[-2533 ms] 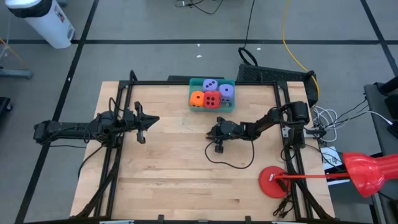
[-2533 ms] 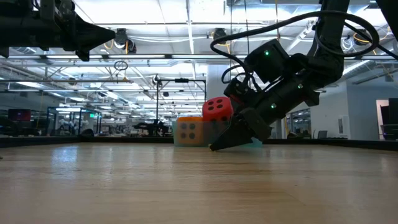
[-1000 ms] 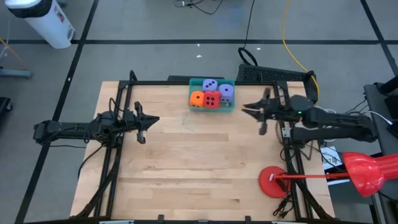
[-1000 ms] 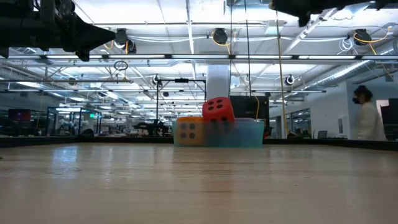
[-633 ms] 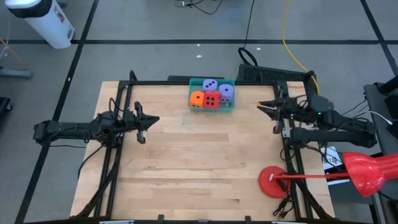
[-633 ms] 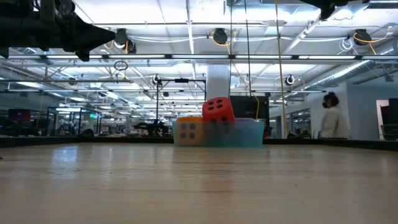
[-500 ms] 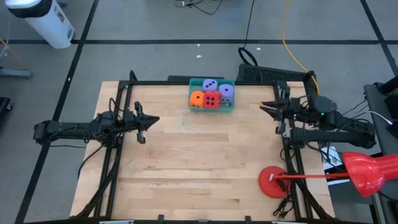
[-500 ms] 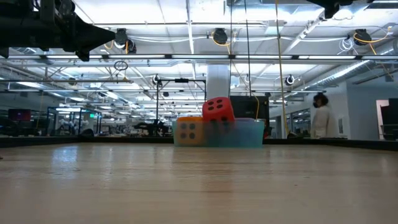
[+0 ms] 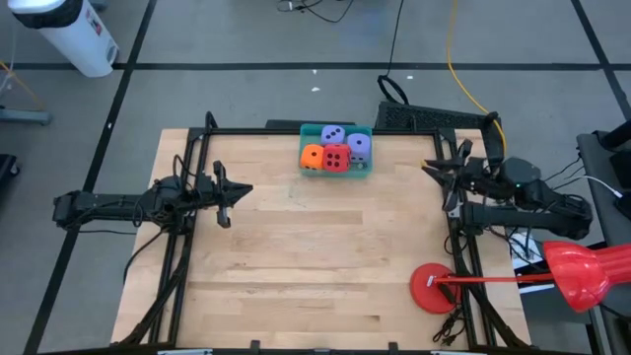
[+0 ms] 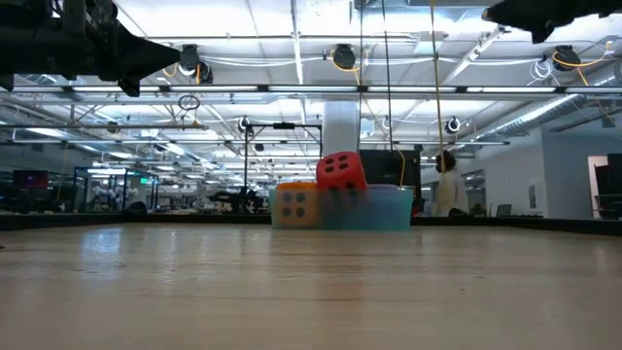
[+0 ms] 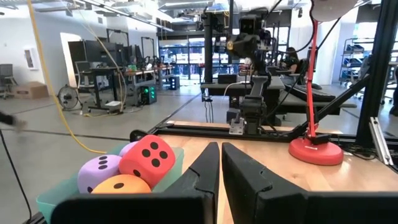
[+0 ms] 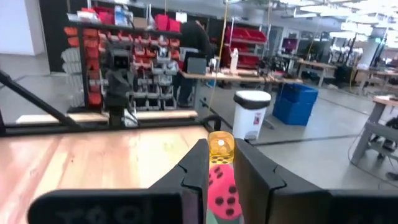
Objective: Pick & Place Dice
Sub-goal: Put the small yellow dice into the blue transparent bin
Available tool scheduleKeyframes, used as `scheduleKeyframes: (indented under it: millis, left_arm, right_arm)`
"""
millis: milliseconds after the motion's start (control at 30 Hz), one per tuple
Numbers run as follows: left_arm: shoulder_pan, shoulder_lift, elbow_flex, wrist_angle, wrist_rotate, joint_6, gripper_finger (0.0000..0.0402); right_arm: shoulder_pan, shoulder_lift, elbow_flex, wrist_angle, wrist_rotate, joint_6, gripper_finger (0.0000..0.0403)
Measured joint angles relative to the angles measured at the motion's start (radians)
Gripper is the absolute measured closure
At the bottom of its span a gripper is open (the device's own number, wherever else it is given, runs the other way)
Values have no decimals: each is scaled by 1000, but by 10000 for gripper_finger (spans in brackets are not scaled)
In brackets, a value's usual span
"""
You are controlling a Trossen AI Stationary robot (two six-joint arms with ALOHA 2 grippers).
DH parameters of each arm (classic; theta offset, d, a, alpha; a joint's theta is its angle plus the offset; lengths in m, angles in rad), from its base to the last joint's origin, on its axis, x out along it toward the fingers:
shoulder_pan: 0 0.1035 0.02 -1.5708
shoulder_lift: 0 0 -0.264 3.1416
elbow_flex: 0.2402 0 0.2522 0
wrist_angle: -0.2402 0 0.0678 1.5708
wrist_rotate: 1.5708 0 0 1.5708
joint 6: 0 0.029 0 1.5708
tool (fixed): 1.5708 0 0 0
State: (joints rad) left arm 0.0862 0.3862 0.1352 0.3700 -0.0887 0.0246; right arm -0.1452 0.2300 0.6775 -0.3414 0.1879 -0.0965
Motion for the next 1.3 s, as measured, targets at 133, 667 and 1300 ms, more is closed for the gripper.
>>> scheduleKeyframes:
  millis: [133,667,1300]
  left_arm:
    - [0,0,0,0,0,-1,371]
    - [0,0,0,0,0,0,371]
    - [0,0,0,-2,-18,6,371]
  right_arm:
    - [0,-32,-45,2,0,2,353]
    - [0,-127,-321,144,-4,58,353]
    - [-12,306,-236,439,20,5,353]
